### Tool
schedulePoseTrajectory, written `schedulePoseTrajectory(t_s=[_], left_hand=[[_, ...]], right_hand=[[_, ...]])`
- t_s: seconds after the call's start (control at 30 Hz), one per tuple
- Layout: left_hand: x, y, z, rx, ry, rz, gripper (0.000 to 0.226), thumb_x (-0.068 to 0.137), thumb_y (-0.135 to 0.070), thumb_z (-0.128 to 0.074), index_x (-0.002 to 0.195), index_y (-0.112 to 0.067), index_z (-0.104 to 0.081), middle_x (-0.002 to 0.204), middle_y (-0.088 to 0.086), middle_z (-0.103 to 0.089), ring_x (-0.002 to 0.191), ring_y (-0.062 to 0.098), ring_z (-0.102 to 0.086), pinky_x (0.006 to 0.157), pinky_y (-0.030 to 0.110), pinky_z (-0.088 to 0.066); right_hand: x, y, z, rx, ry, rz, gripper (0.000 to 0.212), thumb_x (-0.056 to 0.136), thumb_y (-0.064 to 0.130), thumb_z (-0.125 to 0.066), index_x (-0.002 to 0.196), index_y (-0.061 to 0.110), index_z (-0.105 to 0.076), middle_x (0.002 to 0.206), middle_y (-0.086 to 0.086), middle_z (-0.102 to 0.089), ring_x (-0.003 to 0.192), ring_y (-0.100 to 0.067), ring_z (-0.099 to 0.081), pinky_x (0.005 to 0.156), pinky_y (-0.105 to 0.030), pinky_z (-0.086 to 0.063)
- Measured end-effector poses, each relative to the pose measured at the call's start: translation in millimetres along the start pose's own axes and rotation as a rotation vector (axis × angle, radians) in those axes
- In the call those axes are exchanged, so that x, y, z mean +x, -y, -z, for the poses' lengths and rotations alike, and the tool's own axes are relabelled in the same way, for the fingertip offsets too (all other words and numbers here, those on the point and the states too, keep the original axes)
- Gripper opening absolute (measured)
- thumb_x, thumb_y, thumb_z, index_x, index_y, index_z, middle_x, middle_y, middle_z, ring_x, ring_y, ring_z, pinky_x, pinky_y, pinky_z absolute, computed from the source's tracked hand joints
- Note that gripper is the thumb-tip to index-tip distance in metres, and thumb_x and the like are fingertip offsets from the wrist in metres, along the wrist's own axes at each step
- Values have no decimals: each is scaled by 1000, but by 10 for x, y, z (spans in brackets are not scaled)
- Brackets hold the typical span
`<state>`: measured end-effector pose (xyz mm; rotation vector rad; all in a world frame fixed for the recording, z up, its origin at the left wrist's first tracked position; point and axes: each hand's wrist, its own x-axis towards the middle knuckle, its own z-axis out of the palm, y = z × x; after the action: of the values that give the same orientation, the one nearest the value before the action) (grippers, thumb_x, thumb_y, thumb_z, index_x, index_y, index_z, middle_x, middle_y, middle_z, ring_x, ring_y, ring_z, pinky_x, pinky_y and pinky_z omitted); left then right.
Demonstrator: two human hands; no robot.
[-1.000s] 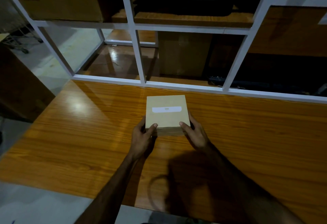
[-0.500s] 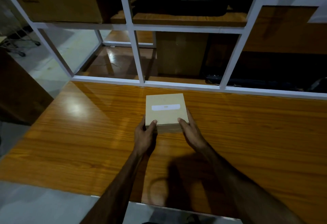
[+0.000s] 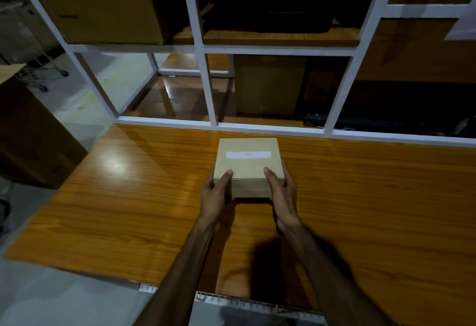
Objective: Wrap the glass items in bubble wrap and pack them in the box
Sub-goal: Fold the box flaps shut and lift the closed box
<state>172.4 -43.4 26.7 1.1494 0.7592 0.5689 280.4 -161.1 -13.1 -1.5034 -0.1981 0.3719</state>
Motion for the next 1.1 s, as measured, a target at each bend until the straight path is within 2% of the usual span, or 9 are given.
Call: schedulePoseTrajectory(t_s=[0.1, 0.23, 0.33, 0.5, 0.73, 0.87, 0.93, 1.03, 1.1], left_hand=[[-30, -95, 53, -31, 5, 55, 42, 99, -30, -71, 140, -28, -63, 129, 9, -66, 119, 32, -66, 83, 59, -64], [-49, -230, 161, -34, 6, 30, 44, 101, -24, -68, 144, -23, -59, 125, 5, -62, 116, 30, -63, 71, 40, -66], [-54, -318, 234, -30, 10, 15, 50, 100, -24, -68, 149, -22, -56, 130, 7, -60, 121, 31, -59, 72, 38, -65], [-59, -442, 338, 22, 46, -52, 46, 104, -36, -62, 148, -25, -56, 131, 4, -63, 120, 25, -63, 76, 37, -63], [-56, -617, 381, -36, 44, -128, 49, 106, -60, -44, 144, -32, -59, 129, 1, -72, 118, 20, -70, 95, 46, -60], [-119, -727, 394, -203, -9, -107, 48, 111, -54, -31, 126, -25, -66, 110, -2, -80, 101, 12, -76, 77, 29, -62], [-138, -781, 427, -239, -32, -100, 54, 110, -56, -32, 128, -20, -67, 116, 5, -78, 108, 18, -75, 83, 33, -61], [-105, -888, 504, -239, -54, -104, 58, 107, -61, -34, 128, -19, -68, 114, 4, -79, 111, 21, -74, 94, 42, -58], [-57, -966, 557, -257, -31, -88, 61, 106, -63, -35, 127, -17, -69, 115, 5, -79, 109, 22, -75, 93, 44, -58]], right_hand=[[-48, 142, -24, 71, 66, -27, 54, 88, 55, -74, 139, 58, -55, 139, 8, -63, 128, -18, -60, 101, -53, -58], [-110, 266, -109, 108, 97, -33, 63, 89, 48, -73, 148, 43, -53, 138, 4, -65, 127, -22, -60, 99, -55, -58], [-169, 332, -209, 118, 73, -29, 64, 86, 47, -73, 147, 44, -54, 137, 4, -66, 127, -23, -60, 99, -56, -58], [-292, 460, -372, 96, 14, 23, 60, 92, 53, -70, 148, 46, -51, 136, 5, -64, 122, -17, -63, 96, -52, -60], [-465, 691, -605, -92, -40, 250, 75, 89, 81, -56, 155, 57, -31, 154, 11, -50, 138, -15, -52, 102, -52, -56], [-603, 800, -706, -209, -31, 358, 81, 88, 83, -51, 158, 59, -18, 164, 13, -36, 146, -14, -41, 107, -54, -52], [-661, 826, -706, -256, -43, 389, 86, 87, 84, -52, 160, 58, -14, 166, 15, -30, 148, -11, -37, 108, -53, -50], [-754, 838, -667, -422, -86, 440, 86, 89, 79, -51, 163, 49, -17, 166, 14, -24, 139, -1, -35, 100, -41, -56], [-829, 857, -657, -511, -101, 484, 86, 88, 81, -47, 162, 48, -18, 160, 12, -23, 135, -6, -38, 90, -38, -62]])
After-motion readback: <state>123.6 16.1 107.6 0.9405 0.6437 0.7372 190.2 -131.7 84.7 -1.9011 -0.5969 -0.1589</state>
